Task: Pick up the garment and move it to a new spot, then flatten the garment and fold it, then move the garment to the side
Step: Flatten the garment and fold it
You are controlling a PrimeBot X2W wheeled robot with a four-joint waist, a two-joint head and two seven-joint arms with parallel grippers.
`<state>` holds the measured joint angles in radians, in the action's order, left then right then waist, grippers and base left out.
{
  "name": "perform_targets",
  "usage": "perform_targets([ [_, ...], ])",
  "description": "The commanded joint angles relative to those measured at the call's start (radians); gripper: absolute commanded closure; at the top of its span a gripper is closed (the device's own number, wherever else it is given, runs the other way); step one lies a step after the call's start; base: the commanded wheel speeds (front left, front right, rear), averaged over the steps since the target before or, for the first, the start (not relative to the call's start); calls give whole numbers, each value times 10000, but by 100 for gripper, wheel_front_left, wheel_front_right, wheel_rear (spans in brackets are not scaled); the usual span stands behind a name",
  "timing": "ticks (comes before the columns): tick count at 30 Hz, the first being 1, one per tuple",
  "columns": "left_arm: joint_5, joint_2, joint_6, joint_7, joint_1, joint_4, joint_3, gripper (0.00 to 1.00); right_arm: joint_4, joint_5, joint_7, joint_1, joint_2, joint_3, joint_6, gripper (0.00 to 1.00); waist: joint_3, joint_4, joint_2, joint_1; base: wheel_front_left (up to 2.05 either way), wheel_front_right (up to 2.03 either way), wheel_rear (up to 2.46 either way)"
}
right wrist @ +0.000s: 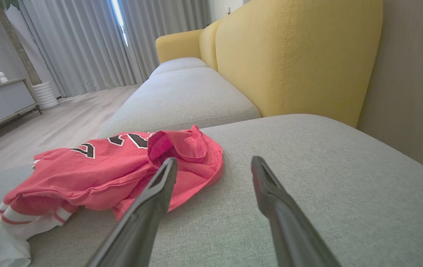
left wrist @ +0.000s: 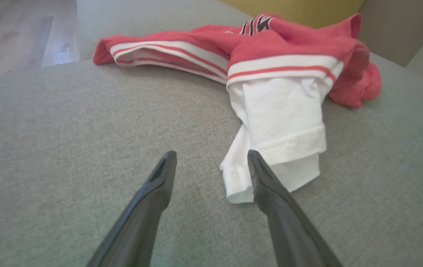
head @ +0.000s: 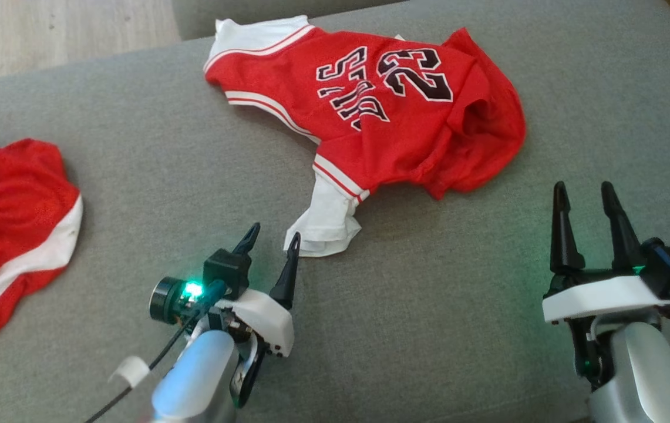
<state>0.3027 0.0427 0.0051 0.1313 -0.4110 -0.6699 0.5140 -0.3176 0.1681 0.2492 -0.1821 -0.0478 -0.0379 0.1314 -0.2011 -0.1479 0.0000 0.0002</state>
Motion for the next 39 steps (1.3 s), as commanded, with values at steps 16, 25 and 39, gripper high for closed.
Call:
perform_targets([
  [16,213,76,-399,-544,-920,-1147,649,100,9,346,117,-445,-24,259,-7,0,-86,-256,0,-2,0,0,0],
  [25,716,279,250,866,-905,-627,-139,100,-114,366,124,-354,-24,160,-7,0,431,50,0,-2,0,0,0],
  [39,-58,1319,1777,1302,609,3227,-2608,100,-664,380,109,-182,-24,395,-7,0,933,1085,0,-2,0,0,0],
])
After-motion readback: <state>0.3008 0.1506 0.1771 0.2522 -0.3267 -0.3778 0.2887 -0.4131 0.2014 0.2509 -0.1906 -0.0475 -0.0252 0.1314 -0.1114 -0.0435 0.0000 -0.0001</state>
